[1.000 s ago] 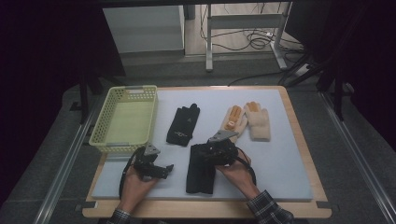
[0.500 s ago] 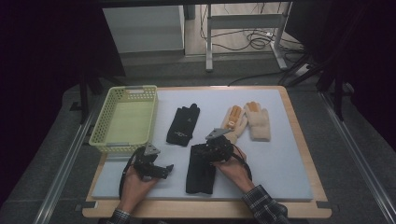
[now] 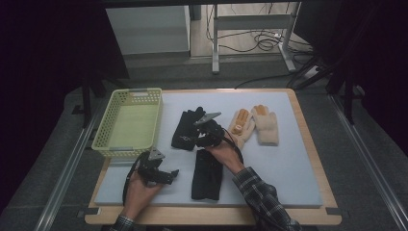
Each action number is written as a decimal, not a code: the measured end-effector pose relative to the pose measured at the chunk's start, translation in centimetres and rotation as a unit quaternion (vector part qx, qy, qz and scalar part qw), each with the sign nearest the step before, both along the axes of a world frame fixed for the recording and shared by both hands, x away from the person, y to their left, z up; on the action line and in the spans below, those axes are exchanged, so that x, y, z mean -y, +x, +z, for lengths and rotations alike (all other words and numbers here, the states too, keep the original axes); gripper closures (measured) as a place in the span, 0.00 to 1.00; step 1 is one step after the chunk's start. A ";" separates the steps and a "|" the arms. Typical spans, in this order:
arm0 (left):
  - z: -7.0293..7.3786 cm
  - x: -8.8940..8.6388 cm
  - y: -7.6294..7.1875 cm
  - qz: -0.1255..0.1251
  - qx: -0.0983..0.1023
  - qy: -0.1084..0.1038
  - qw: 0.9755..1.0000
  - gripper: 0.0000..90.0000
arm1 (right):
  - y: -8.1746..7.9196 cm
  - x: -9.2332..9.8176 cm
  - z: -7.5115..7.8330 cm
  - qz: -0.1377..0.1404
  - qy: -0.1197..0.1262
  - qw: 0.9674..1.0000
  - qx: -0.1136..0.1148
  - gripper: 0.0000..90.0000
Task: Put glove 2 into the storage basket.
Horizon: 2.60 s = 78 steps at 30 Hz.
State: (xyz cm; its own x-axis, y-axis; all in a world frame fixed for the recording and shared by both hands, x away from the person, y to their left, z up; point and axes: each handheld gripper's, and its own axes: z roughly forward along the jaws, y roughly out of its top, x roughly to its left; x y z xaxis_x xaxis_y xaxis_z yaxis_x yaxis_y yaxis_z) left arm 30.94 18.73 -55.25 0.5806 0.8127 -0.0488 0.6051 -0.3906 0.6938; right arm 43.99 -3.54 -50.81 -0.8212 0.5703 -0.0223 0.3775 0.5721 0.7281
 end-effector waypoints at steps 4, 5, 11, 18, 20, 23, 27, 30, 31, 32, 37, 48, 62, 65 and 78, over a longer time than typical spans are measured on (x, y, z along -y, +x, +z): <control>0.0 0.0 0.0 0.000 0.000 0.000 1.000 0.02 | 2.5 -1.6 -0.1 -0.001 0.001 1.000 -0.005 0.48; 0.0 0.0 0.0 0.000 0.000 0.000 1.000 0.02 | 2.5 -1.6 -0.1 -0.001 0.001 1.000 -0.005 0.48; 0.0 0.0 0.0 0.000 0.000 -0.001 1.000 0.02 | 4.7 -3.4 -1.4 -0.004 -0.009 1.000 -0.020 0.38; 0.0 0.0 0.0 0.000 0.000 0.000 1.000 0.02 | 5.9 -3.6 -2.3 -0.014 -0.001 0.999 -0.043 0.59; 0.0 0.0 0.0 0.000 0.000 0.000 1.000 0.02 | 5.8 -3.6 -2.3 -0.017 -0.004 0.999 -0.039 0.64; 0.0 0.0 0.0 0.000 0.000 0.000 1.000 0.02 | 5.7 -3.6 -2.2 -0.027 -0.010 0.999 -0.025 0.79; 0.0 0.0 0.0 0.000 0.000 0.000 1.000 0.02 | 4.4 -4.6 -1.9 -0.027 -0.053 0.998 0.025 0.94; 0.0 0.0 0.0 0.000 0.000 0.000 1.000 0.02 | 4.3 -4.6 -1.6 -0.026 -0.053 0.998 0.020 0.96; 0.0 0.0 0.0 0.000 0.000 0.000 1.000 0.02 | 4.3 -4.4 -1.4 -0.023 -0.048 0.998 0.015 0.96; 0.0 0.0 0.0 0.000 0.000 -0.001 1.000 0.02 | 4.2 -4.1 -1.2 -0.020 -0.042 0.999 0.013 0.96; 0.0 0.0 0.0 0.000 0.000 -0.001 1.000 0.02 | 2.9 -2.7 0.9 -0.007 -0.010 1.000 0.019 0.96; 0.0 0.0 0.0 -0.001 0.000 0.000 1.000 0.02 | -1.2 -0.9 5.1 0.015 0.000 0.999 0.043 0.96; 0.0 0.0 0.0 0.001 0.000 -0.002 1.000 0.02 | -9.3 2.8 7.0 0.040 -0.012 0.998 0.046 0.96; 0.0 0.0 0.0 -0.001 -0.001 0.001 1.000 0.02 | -11.5 3.9 6.8 0.044 -0.021 0.998 0.038 0.96; 0.0 0.0 0.0 0.000 0.001 0.000 1.000 0.02 | -12.7 5.2 1.2 0.010 -0.037 0.999 0.001 0.94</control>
State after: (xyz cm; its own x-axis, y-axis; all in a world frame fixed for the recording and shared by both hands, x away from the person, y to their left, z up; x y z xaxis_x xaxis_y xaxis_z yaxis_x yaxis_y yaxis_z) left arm 30.93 18.71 -55.25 0.5807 0.8127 -0.0484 0.6043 -0.3904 0.6946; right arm 31.31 -8.72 -49.64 -0.8327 0.5498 -0.0662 0.3631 0.6324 0.6843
